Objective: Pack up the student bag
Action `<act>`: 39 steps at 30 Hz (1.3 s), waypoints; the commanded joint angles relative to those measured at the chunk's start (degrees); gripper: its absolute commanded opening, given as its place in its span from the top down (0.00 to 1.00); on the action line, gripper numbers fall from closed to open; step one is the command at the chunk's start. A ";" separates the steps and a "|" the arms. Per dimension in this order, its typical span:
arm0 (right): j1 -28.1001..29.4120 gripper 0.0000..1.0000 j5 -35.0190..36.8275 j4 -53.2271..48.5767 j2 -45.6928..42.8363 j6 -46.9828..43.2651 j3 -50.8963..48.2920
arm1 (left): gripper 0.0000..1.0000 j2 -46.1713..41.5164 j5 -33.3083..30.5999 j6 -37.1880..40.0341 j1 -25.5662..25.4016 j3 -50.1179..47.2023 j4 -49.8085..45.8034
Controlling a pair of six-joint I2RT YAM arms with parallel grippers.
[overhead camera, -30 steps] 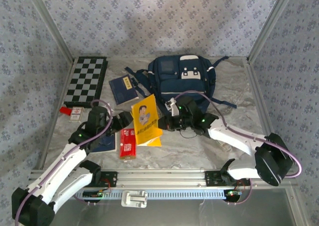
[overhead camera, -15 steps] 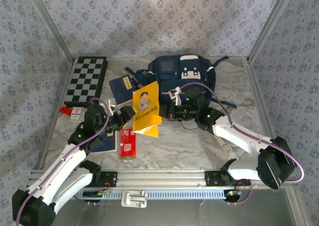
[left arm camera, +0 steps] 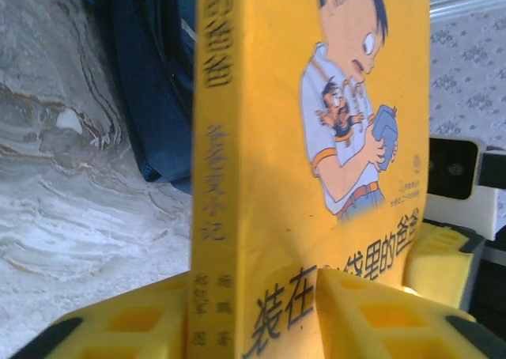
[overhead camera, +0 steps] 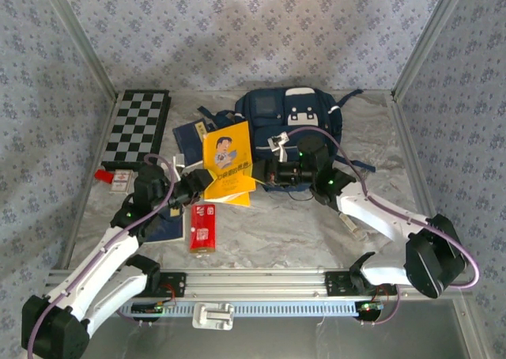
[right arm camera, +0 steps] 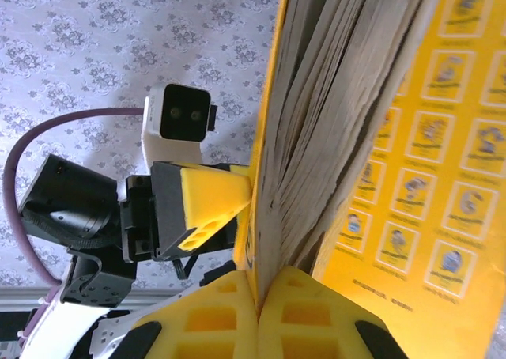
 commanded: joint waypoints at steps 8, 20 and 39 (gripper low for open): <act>-1.15 0.94 -2.49 0.81 1.39 -2.47 2.18 | 0.93 -0.63 2.78 -0.62 -0.16 2.68 6.07; -3.99 0.15 -0.30 -9.70 -3.32 -3.55 -0.22 | 1.00 0.40 1.46 -0.49 -0.18 5.00 11.33; -4.49 0.00 -5.13 19.90 0.87 16.69 -4.62 | 1.00 7.31 -1.64 -0.59 -6.29 10.57 21.32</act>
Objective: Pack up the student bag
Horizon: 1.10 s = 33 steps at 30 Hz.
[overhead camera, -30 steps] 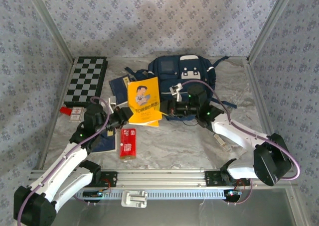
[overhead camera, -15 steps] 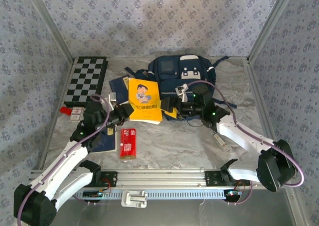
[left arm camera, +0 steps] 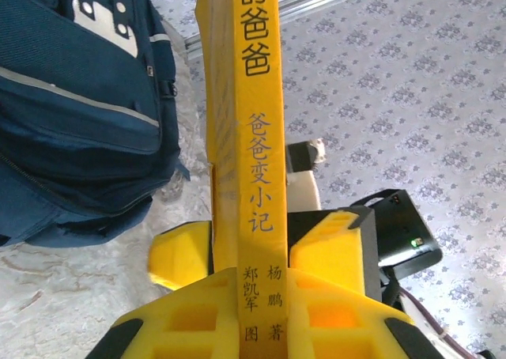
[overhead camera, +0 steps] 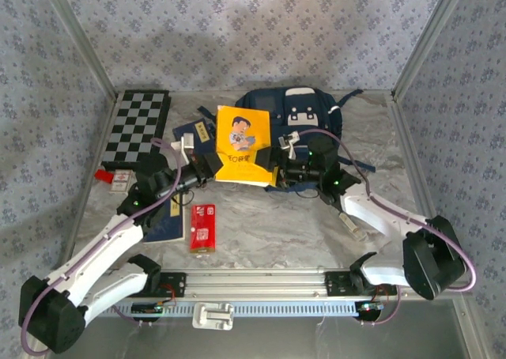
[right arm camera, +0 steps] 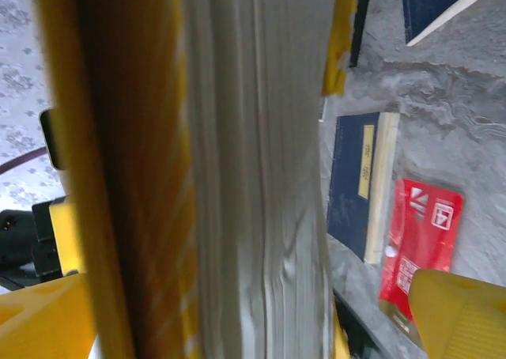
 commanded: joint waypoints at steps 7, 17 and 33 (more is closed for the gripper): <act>-0.49 0.13 -2.06 6.42 -3.18 2.54 1.10 | 1.00 0.05 -3.84 6.28 -0.34 3.28 -1.61; -1.03 0.62 -1.62 0.88 -2.17 -2.13 1.02 | 1.00 -0.46 -3.81 7.13 -0.49 2.14 -3.62; -5.52 1.00 5.50 -26.91 -10.13 -18.72 3.40 | 0.52 2.25 -6.44 21.20 -2.79 6.21 -17.29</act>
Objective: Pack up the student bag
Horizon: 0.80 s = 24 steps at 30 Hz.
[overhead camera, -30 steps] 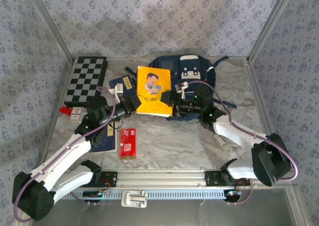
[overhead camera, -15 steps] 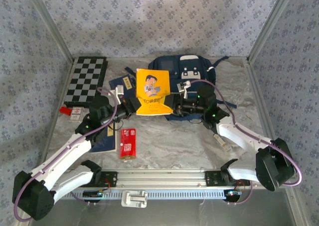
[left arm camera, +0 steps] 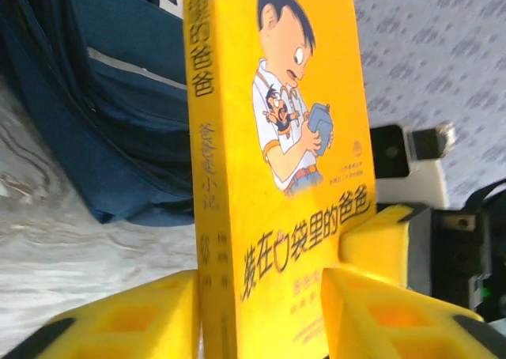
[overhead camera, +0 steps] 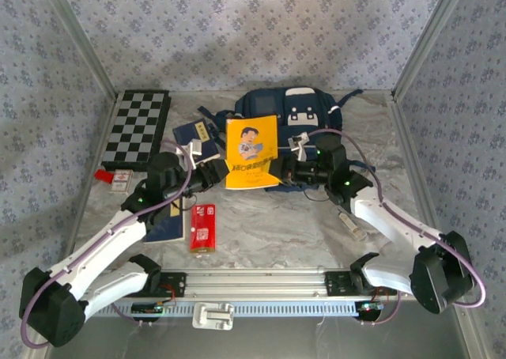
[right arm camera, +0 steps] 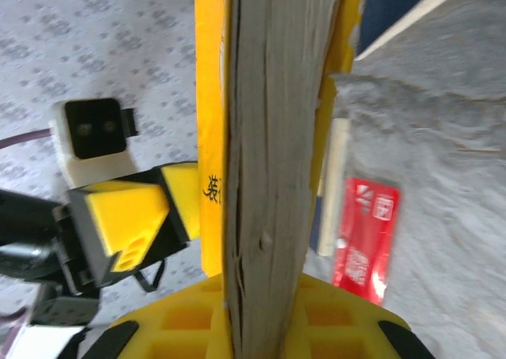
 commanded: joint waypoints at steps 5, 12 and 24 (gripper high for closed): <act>-7.94 1.00 4.72 -19.84 -8.86 -11.07 0.01 | 0.43 5.79 -4.15 25.67 -1.76 9.38 -12.55; -18.70 1.00 3.99 -32.84 -16.25 -16.08 -2.07 | 0.35 21.20 -8.22 46.76 -6.16 18.43 -14.72; -37.38 1.00 -0.22 -45.21 -19.17 -20.82 -2.21 | 0.28 47.58 -13.89 67.21 -12.90 38.43 -19.46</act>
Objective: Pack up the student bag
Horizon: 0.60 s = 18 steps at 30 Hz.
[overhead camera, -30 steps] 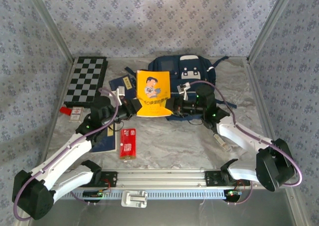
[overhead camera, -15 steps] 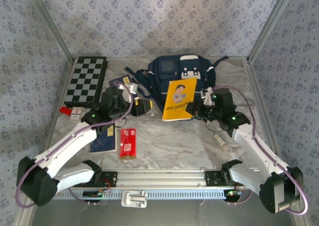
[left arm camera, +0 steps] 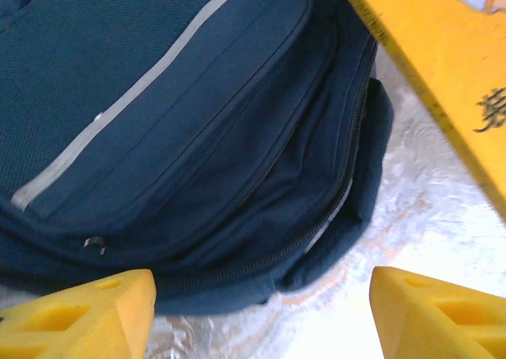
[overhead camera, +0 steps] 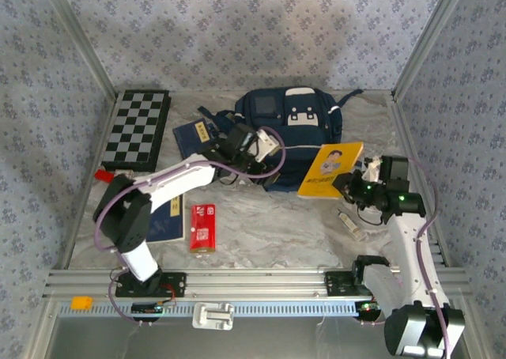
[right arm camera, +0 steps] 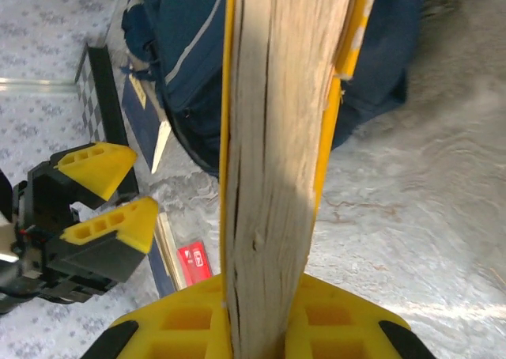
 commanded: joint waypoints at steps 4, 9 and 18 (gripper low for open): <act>-5.20 1.00 -5.48 -1.27 -0.33 -4.99 -0.63 | 0.26 8.92 -6.97 8.67 -1.05 9.59 -1.42; -6.39 1.00 -6.77 -0.48 0.76 -5.56 -0.47 | 0.24 17.17 -9.35 13.32 -1.75 17.87 -3.37; -6.85 1.00 -7.31 0.13 1.18 -5.56 -1.30 | 0.29 29.64 -12.07 17.39 -2.12 32.44 -8.89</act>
